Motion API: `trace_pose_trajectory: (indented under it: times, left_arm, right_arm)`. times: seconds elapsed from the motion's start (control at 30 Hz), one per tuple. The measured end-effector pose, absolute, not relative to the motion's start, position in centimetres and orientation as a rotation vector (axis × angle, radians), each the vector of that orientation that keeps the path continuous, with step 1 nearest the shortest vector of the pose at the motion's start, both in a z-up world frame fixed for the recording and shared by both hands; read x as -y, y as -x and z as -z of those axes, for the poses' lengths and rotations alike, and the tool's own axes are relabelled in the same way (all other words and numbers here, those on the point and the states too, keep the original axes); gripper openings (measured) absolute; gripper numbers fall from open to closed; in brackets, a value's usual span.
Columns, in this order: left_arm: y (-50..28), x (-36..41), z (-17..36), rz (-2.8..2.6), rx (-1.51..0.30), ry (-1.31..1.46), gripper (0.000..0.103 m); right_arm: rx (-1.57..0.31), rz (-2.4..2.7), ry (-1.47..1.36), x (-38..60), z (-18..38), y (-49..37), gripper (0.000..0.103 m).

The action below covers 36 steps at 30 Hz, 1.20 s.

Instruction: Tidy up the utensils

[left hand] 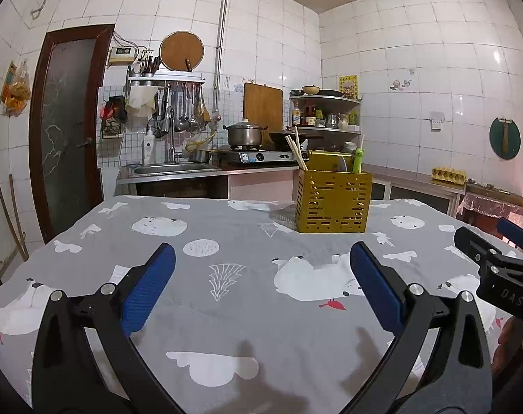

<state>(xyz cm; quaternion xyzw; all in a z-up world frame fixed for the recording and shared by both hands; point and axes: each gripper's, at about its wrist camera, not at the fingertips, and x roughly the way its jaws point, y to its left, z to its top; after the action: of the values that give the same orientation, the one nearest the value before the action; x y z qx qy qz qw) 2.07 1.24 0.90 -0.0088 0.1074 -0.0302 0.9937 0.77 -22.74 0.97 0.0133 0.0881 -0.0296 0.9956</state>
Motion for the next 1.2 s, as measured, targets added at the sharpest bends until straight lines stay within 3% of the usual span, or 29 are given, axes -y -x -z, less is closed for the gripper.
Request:
trace_pose_trajectory:
  times: [1.2]
  left_arm:
    - [-1.46,-1.40,-1.22,0.061,-0.197,0.015,0.098]
  right_arm:
    - [-0.169,0.062,-0.036,23.14,-0.99,-0.28,0.098]
